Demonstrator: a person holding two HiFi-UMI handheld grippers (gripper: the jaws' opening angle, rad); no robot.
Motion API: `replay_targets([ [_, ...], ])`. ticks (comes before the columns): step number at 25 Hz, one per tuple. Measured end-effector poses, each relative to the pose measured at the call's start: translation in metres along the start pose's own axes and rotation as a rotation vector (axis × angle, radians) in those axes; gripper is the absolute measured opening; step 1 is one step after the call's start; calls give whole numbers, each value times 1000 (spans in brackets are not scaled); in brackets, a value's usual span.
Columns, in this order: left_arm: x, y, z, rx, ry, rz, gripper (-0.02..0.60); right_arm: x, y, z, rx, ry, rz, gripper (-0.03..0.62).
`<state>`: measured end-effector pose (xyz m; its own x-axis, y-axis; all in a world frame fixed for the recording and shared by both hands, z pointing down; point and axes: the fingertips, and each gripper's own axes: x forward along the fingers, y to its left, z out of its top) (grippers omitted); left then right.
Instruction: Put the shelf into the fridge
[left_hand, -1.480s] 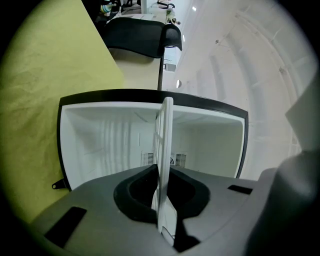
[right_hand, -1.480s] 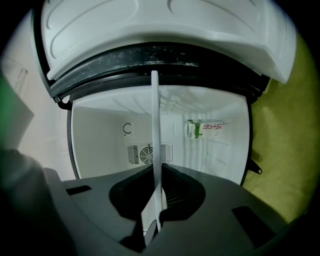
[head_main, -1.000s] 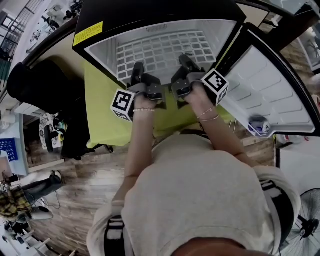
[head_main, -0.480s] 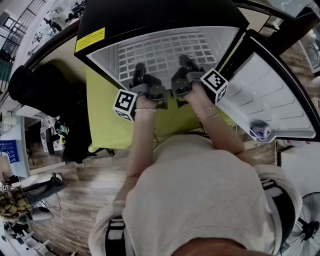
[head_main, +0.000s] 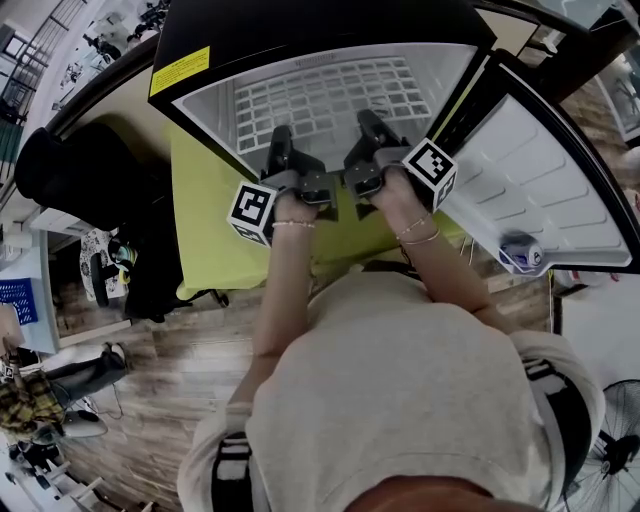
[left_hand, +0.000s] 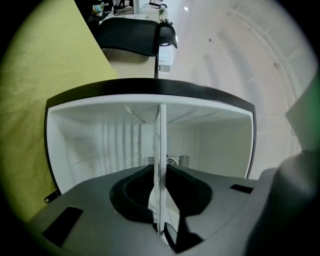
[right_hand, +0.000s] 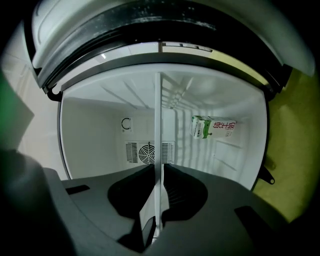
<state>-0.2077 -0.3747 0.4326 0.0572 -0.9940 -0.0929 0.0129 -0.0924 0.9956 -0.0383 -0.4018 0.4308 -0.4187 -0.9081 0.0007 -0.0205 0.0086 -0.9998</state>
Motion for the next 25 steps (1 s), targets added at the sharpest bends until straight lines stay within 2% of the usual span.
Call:
replay_targets([
  [7, -12, -4, -2, 12, -8, -15, 26, -11, 1, -3, -17, -2, 10, 26],
  [14, -12, -4, -4, 28, -28, -9, 23, -11, 1, -2, -25, -3, 24, 21],
  [25, 3, -6, 2, 9, -57, 2, 21, 5, 5, 0, -13, -7, 40, 20],
])
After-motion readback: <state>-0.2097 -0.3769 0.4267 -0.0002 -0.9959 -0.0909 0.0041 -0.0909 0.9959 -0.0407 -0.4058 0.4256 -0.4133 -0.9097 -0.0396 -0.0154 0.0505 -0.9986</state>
